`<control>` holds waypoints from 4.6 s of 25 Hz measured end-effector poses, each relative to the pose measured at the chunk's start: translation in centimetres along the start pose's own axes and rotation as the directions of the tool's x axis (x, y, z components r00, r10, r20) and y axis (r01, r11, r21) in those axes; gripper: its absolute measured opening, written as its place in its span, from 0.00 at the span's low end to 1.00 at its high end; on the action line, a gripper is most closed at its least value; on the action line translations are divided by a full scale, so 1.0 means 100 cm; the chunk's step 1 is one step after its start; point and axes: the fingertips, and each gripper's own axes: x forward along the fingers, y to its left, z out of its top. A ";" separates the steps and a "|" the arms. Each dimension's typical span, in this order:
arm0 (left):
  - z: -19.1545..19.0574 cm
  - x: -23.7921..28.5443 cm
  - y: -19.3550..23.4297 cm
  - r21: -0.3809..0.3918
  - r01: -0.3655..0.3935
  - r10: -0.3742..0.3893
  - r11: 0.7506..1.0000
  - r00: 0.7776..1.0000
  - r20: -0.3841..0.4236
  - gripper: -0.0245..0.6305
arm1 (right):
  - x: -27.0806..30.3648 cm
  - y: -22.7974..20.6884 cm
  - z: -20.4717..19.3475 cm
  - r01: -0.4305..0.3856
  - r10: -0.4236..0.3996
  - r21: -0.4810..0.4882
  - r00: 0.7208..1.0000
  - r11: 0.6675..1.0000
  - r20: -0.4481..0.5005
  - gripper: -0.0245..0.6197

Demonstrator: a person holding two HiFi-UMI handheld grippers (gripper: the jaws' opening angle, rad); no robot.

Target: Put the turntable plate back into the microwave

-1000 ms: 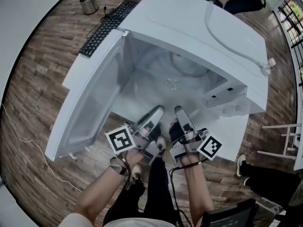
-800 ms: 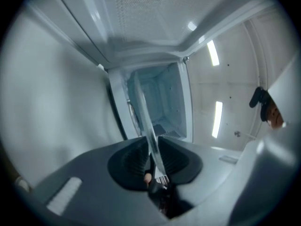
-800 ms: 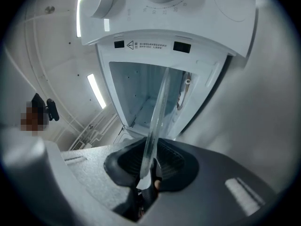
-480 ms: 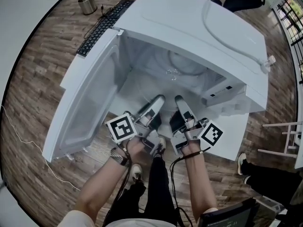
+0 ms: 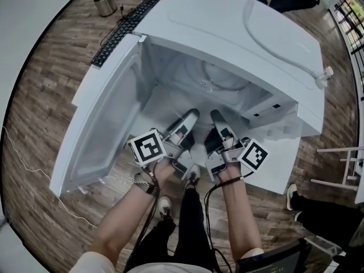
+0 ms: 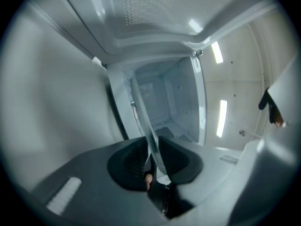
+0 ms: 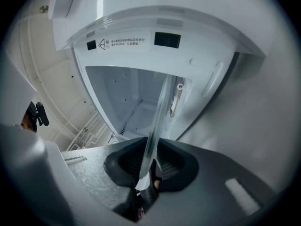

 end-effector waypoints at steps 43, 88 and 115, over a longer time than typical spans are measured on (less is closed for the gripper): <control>-0.003 -0.018 0.008 0.079 -0.097 0.096 0.992 0.995 0.013 0.17 | 0.004 -0.011 0.005 0.032 -0.035 0.080 0.999 0.996 0.039 0.13; 0.034 0.029 0.003 0.168 -0.059 0.069 0.984 0.996 -0.059 0.17 | 0.018 -0.005 0.024 0.149 -0.145 -0.073 0.988 0.986 0.058 0.18; 0.067 0.049 -0.005 0.281 -0.075 0.098 0.957 0.993 -0.068 0.20 | 0.045 0.006 0.032 0.145 -0.143 -0.123 0.989 0.982 0.024 0.20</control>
